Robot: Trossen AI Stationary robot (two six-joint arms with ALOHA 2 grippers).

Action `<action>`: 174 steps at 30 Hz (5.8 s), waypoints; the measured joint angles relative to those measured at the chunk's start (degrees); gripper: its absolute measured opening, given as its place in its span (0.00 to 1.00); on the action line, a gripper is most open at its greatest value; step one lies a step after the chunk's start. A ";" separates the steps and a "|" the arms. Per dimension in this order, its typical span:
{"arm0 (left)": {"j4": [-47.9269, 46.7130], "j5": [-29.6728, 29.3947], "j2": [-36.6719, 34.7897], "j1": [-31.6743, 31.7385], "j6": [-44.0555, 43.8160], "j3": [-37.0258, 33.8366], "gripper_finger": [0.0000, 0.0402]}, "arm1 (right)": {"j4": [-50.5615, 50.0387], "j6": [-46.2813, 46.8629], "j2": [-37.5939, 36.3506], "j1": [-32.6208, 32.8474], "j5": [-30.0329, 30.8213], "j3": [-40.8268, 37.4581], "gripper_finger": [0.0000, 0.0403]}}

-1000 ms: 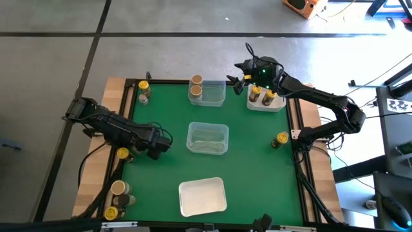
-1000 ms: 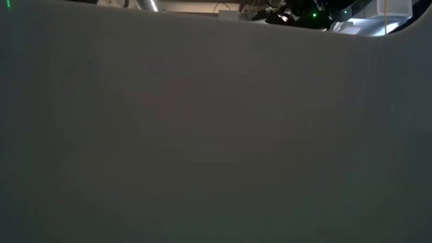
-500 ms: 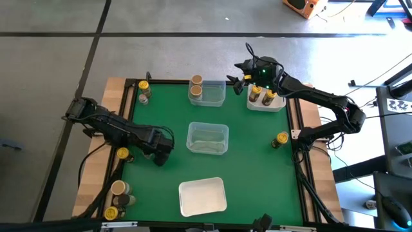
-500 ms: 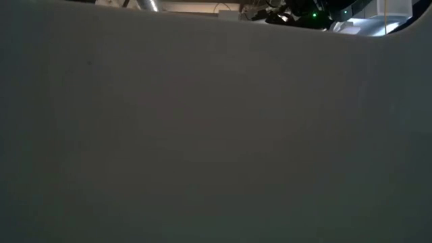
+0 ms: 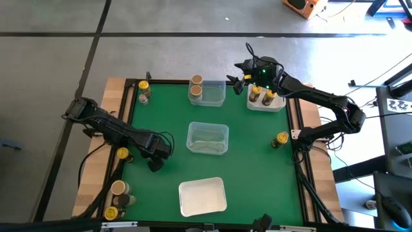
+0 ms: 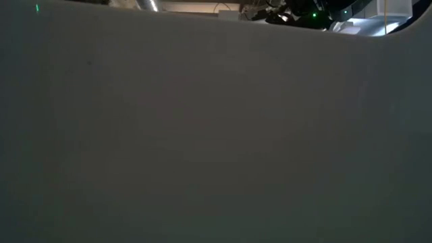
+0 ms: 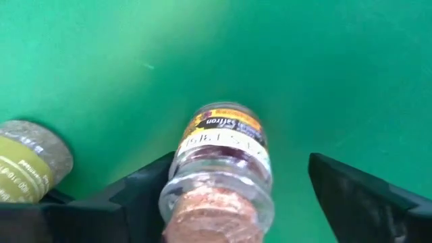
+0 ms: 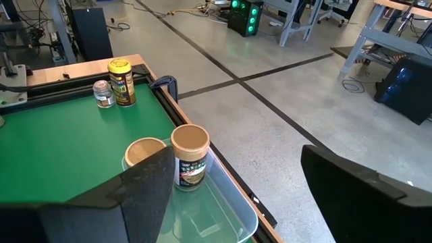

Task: Sort spices by type
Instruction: Put the light brown seasoning bottle into the bottom transparent bin

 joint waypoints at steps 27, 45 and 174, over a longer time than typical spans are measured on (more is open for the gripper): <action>-16.52 -11.20 0.00 6.18 13.45 24.67 0.47 | 0.66 0.00 0.00 0.00 0.00 -0.01 0.79; 4.80 -18.02 5.28 13.79 25.25 37.15 0.47 | 0.68 -0.20 0.00 0.00 0.00 0.00 0.79; 19.50 -49.40 -6.78 59.36 13.80 -4.08 0.76 | -0.44 1.49 -0.02 0.00 0.02 -0.01 0.79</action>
